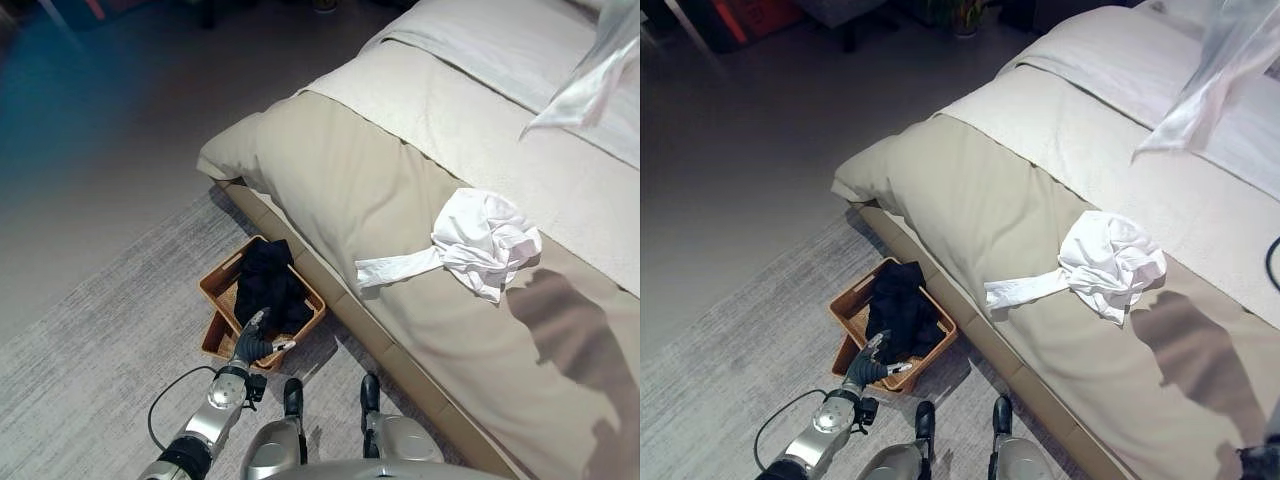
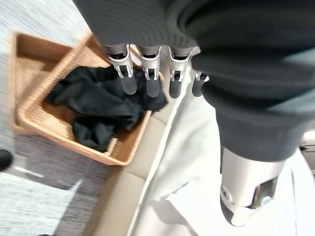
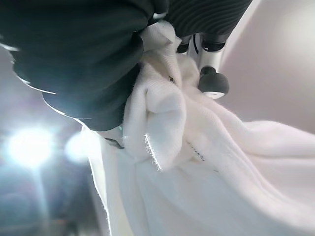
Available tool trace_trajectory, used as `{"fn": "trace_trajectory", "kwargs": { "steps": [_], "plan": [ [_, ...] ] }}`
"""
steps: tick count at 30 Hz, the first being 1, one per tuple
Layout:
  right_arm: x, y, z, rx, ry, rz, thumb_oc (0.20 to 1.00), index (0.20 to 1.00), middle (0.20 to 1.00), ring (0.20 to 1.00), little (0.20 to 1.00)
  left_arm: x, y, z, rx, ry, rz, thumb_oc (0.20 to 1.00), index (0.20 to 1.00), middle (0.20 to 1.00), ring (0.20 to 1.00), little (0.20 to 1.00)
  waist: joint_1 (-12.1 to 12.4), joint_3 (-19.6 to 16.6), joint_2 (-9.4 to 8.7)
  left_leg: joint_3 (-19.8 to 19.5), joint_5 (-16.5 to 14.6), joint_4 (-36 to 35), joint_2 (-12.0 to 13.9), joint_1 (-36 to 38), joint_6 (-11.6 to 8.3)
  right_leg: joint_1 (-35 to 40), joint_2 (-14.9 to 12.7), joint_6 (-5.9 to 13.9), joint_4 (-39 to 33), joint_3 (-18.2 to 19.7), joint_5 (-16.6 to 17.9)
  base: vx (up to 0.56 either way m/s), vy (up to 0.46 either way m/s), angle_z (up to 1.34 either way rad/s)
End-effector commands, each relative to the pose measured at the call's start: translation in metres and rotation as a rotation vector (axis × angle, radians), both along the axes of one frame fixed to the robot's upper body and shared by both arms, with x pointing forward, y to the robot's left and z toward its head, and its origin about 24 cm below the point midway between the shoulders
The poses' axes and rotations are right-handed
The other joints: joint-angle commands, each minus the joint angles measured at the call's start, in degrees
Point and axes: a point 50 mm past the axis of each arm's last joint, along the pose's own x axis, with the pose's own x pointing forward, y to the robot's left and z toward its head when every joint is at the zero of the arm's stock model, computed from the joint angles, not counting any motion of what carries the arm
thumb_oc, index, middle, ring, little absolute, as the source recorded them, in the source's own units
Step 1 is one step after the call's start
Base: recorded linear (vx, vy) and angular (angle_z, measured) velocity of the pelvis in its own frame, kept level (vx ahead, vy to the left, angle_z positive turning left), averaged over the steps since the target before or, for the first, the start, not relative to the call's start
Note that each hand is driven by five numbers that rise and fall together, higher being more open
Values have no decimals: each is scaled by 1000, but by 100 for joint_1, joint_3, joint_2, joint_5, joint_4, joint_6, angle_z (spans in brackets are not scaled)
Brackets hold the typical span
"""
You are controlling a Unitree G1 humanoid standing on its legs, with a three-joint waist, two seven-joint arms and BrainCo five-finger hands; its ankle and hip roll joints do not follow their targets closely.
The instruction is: Pick up clothes into the bucket
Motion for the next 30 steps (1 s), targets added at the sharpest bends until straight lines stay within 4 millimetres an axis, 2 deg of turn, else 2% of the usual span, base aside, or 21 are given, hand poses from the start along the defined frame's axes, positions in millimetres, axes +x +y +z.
{"fn": "trace_trajectory", "kwargs": {
  "steps": [1,3,5,6,7,9,12,16,17,23,24,27,30],
  "plan": [
    [0,19,11,-111,24,82,200,200,200,200,200,18,2,39,-145,-173,-41,1000,1000,1000,1000,1000,24,-659,-412,-96,-636,648,-29,-55,-147,-247,-299,298,835,-211,-316,0,0,0],
    [8,27,7,-129,70,119,200,200,200,200,200,27,-1,59,-194,-243,-66,1000,1000,1000,1000,1000,-5,-713,-420,-66,-656,647,-22,1,-145,-202,-293,297,825,-193,-313,0,0,0],
    [20,42,-3,-160,121,187,200,200,200,200,200,38,-5,91,-237,-353,-129,1000,1000,1000,1000,1000,-57,-764,-415,-25,-678,644,-12,77,-142,-153,-286,294,813,-162,-313,23,26,-9],
    [29,51,-12,-191,170,221,200,200,200,200,200,46,-8,112,-254,-423,-173,1000,1000,1000,1000,1000,-90,-804,-404,-2,-690,640,-6,120,-140,-130,-282,297,814,-141,-314,34,25,-20],
    [33,52,-19,-186,192,242,200,200,200,200,200,50,-10,127,-262,-469,-203,1000,1000,1000,1000,1000,-112,-835,-397,15,-699,637,-2,162,-139,-98,-280,295,812,-128,-318,40,18,-17],
    [46,67,-40,-234,274,307,200,200,200,200,200,61,-15,159,-237,-576,-267,1000,1000,1000,1000,1000,-164,-901,-376,46,-709,619,9,226,-137,-35,-279,296,793,-101,-331,31,8,-7],
    [51,82,-70,-315,360,392,200,200,200,200,200,74,-23,199,-188,-704,-343,1000,1000,1000,1000,1000,-215,-968,-369,66,-720,572,19,327,-131,52,-279,301,778,-97,-356,6,1,-1],
    [51,87,-103,-351,442,468,200,200,200,200,200,83,-38,242,-157,-831,-443,1000,1000,1000,1000,1000,-232,-1008,-303,68,-720,536,2,404,-116,138,-303,313,749,-123,-355,0,0,0],
    [51,89,-117,-356,471,502,200,200,200,200,200,85,-43,253,-158,-856,-469,1000,1000,1000,1000,1000,-215,-1007,-300,56,-717,530,-1,415,-108,154,-311,320,742,-127,-351,0,0,0],
    [41,108,-157,-389,571,681,200,200,200,200,200,93,-62,287,-79,-927,-573,1000,1000,1000,1000,1000,-173,-1028,-223,12,-719,540,-40,464,-83,259,-353,347,715,-188,-349,0,0,0],
    [38,108,-160,-383,576,703,200,200,200,200,200,94,-63,289,-60,-930,-580,1000,1000,1000,1000,1000,-149,-1027,-228,-3,-718,542,-46,473,-80,277,-360,348,711,-198,-351,0,0,0],
    [29,128,-170,-393,569,842,200,200,200,200,200,101,-70,292,0,-945,-579,1000,1000,1000,1000,1000,-122,-1021,-199,-28,-717,555,-68,477,-62,305,-380,360,702,-211,-343,0,0,0],
    [25,136,-173,-401,557,893,200,200,200,200,200,104,-73,291,26,-957,-565,1000,1000,1000,1000,1000,-101,-1012,-194,-36,-719,567,-91,478,-52,318,-385,367,708,-219,-343,0,0,0]
  ]
}}
